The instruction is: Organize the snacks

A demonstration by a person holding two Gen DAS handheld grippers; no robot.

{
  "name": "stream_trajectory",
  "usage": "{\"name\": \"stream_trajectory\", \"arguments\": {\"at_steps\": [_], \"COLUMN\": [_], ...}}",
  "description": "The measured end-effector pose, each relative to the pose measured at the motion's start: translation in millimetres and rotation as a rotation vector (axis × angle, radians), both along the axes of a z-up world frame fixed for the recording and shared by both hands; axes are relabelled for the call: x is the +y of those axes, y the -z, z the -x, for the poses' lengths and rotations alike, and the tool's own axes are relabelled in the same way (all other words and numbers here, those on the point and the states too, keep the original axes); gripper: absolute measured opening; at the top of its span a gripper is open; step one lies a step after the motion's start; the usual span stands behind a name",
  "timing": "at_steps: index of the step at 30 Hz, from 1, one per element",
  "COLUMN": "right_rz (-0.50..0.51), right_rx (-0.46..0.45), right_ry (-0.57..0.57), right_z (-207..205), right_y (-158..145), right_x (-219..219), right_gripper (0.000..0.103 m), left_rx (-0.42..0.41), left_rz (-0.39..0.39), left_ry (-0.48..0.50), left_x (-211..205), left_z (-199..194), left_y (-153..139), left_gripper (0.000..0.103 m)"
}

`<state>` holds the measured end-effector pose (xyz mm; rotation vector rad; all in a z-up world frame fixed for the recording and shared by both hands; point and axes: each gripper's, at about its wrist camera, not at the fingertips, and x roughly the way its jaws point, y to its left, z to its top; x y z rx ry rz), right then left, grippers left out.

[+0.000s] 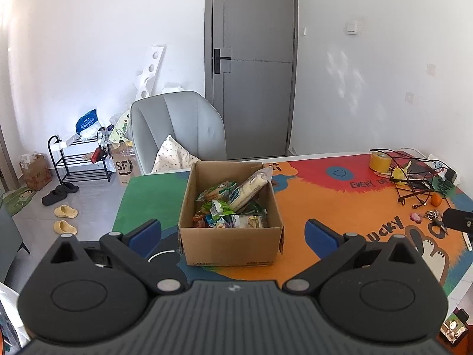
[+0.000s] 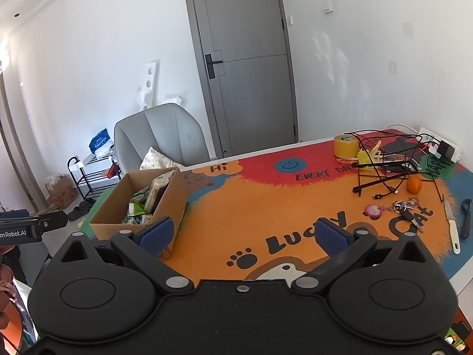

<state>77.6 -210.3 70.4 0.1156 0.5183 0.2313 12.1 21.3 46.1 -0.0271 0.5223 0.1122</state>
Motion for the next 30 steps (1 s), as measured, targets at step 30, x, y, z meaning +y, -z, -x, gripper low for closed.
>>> {"name": "stream_trajectory", "arguments": {"at_steps": [30], "right_rz": [0.019], "right_rx": [0.01], "right_ry": [-0.007], "right_z": [-0.9], "right_y": [0.7], "right_x": [2.7], "right_gripper": [0.103], "left_rx": [0.02], "left_rz": [0.009], "left_ry": [0.004], "left_x": [6.3], "left_z": [-1.4], "left_y": [2.4], "left_gripper": [0.103]}}
